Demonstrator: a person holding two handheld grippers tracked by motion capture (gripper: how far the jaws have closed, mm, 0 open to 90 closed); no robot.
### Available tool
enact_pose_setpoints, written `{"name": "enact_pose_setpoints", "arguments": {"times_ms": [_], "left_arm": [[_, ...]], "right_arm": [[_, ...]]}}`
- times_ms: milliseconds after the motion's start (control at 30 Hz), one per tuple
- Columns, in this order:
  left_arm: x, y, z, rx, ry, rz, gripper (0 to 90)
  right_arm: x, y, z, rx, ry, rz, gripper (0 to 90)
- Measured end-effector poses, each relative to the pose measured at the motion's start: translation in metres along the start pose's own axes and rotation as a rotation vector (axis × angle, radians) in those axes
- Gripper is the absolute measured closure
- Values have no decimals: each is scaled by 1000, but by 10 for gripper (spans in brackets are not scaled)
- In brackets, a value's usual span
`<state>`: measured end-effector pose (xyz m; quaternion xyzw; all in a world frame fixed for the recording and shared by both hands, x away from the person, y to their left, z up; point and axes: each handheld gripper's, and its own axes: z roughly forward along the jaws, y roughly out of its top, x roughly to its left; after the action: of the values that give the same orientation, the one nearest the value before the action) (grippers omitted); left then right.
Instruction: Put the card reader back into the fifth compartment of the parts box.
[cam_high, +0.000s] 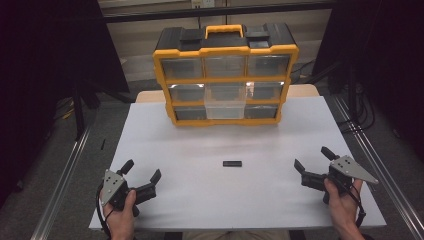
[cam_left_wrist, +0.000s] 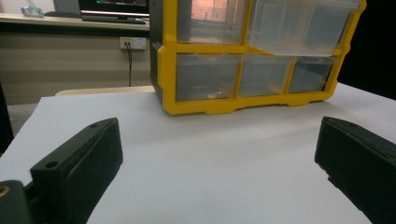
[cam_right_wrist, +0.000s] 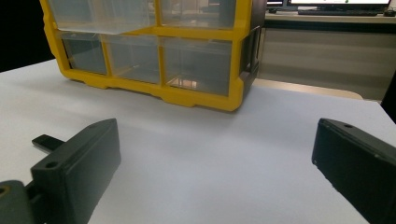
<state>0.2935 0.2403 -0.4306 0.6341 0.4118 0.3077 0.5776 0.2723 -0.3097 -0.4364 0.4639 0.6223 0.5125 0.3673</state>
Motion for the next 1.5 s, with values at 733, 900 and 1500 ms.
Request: {"name": "enact_pose_setpoints", "arguments": {"times_ms": [733, 900, 1500], "left_arm": [[1, -2, -3, 14, 3, -3, 12], [-1, -2, -4, 10, -2, 1, 12], [0, -2, -3, 8, 10, 6, 12]], "right_arm": [[7, 1, 12, 115, 208, 3, 0], [15, 3, 14, 124, 208, -44, 0], [30, 15, 40, 213, 331, -49, 24]]}}
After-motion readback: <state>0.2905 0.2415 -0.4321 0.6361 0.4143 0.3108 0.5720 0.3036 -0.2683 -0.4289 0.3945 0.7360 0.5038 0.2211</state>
